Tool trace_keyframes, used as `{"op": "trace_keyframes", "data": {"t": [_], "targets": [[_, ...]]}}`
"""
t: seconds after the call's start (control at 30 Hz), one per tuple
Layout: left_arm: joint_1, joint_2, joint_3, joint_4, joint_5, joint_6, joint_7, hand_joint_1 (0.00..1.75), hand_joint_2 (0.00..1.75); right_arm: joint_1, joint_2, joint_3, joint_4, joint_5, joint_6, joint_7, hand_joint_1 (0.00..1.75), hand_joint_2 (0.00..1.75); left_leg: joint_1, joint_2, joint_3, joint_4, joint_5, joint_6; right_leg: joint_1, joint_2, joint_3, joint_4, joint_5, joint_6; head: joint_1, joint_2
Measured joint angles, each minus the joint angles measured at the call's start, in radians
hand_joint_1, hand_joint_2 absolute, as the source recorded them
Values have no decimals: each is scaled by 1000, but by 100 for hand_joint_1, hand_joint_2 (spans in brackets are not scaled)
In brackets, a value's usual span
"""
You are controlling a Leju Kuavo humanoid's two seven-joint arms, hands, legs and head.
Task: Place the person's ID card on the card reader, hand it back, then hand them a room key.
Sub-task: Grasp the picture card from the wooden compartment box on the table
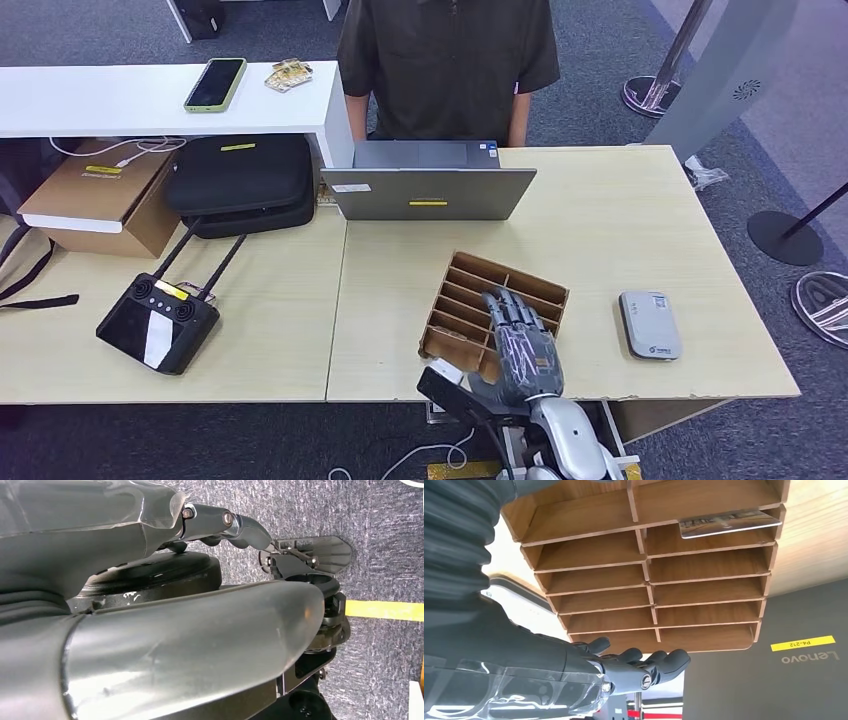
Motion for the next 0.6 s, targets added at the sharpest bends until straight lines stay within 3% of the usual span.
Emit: {"op": "trace_keyframes", "data": {"t": [0.6], "targets": [[1,0,-4,0,6,3,-7,0,0,-16,-10,18,7,-3,15,10,0,175,0,0,0,0,0,0,0,0,0,0,0,0,0,0]]}}
